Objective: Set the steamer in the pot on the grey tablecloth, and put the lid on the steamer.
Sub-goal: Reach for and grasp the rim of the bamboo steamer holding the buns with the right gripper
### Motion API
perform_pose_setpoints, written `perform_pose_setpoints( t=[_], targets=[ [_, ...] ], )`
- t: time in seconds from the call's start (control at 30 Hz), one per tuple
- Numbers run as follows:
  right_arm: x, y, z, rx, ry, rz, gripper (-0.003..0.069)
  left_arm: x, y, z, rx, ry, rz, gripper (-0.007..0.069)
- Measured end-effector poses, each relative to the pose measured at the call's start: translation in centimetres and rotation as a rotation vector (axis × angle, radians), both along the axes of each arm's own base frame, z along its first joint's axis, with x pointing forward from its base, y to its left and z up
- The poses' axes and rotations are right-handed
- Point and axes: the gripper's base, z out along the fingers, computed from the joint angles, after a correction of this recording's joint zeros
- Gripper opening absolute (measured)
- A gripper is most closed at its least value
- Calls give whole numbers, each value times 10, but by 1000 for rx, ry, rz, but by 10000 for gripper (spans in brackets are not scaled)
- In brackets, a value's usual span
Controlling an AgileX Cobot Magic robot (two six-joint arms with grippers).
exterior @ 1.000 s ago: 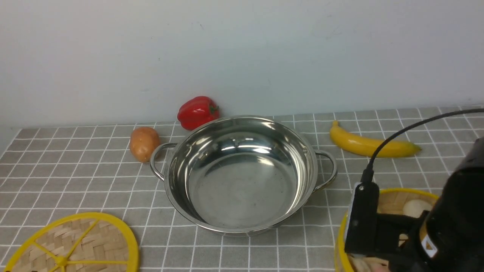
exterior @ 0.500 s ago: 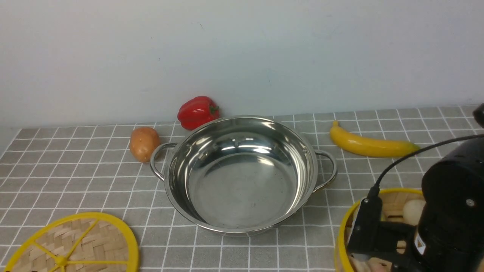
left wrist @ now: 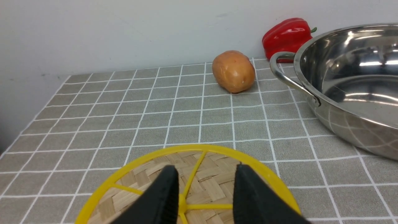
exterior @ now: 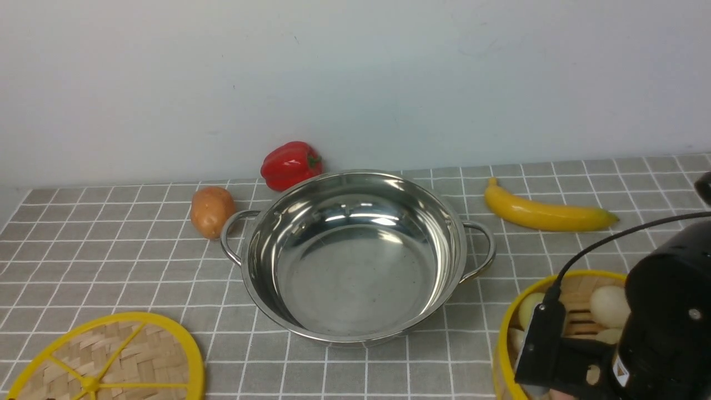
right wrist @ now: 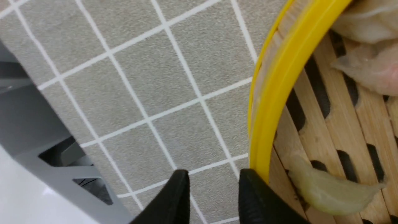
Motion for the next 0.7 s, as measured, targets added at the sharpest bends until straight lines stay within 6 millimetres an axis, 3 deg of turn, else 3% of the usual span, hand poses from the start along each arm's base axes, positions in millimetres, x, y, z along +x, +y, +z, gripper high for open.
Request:
perform_pose_setpoints(
  t=[0.2,0.43,0.57,0.7],
  targets=[
    [-4,-3,2,-20,31,3,373,0,0,0,0,0,0,243],
    [-2,-1,45,87,-109,3,393,0,0,0,0,0,0,243],
    [0,-4,44,50,-131,17,395,0,0,0,0,0,0,243],
    [7,-7,29,-50,-115,24,396,0,0,0,0,0,0,243]
  ],
)
